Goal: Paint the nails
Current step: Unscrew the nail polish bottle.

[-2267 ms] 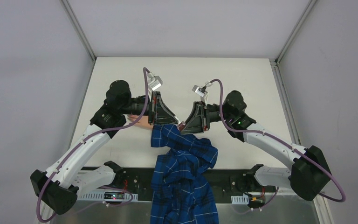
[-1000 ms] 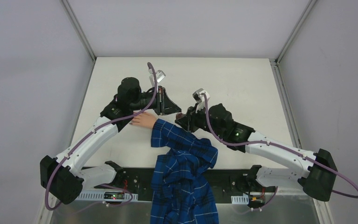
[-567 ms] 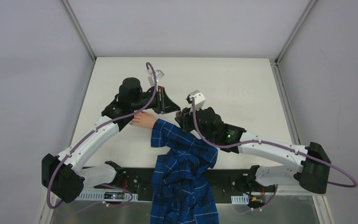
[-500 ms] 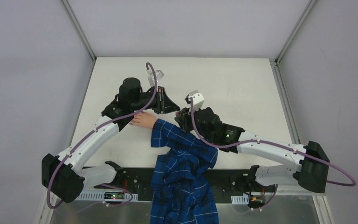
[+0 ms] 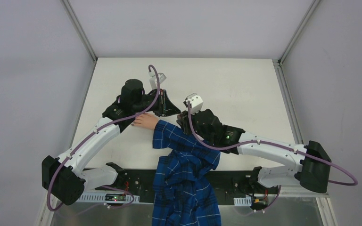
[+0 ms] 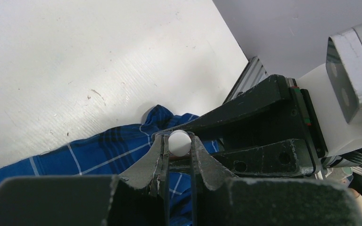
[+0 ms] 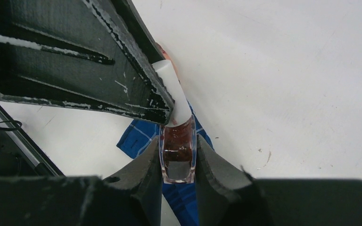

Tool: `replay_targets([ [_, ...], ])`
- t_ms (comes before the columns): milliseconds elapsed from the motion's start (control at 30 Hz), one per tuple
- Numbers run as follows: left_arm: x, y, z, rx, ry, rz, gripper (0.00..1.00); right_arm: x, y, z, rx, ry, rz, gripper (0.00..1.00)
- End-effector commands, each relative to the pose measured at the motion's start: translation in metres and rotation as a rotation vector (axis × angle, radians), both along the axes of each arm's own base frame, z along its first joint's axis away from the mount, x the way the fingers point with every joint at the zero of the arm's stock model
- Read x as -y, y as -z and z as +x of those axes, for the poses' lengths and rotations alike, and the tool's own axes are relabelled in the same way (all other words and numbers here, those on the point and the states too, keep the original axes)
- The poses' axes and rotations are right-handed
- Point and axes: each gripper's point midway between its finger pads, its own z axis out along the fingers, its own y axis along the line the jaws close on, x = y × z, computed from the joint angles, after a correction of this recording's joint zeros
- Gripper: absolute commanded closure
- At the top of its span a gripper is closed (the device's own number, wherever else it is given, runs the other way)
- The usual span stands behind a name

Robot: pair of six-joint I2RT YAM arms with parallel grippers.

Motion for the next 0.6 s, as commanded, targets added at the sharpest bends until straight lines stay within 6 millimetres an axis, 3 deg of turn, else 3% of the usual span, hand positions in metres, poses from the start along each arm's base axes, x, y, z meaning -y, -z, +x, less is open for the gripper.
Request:
replay_targets([
  [0,0.000,-0.024,-0.021,0.025,0.063,-0.037,1.00,0.015,0.010,0.014,0.045,0.061,-0.095,1.00],
  [300,-0.003,-0.013,-0.012,-0.020,0.014,-0.022,1.00,0.000,0.026,0.013,0.071,0.058,-0.221,1.00],
  [567,-0.007,-0.013,-0.008,-0.010,-0.007,-0.010,1.00,0.000,0.021,0.011,0.069,0.064,-0.192,1.00],
])
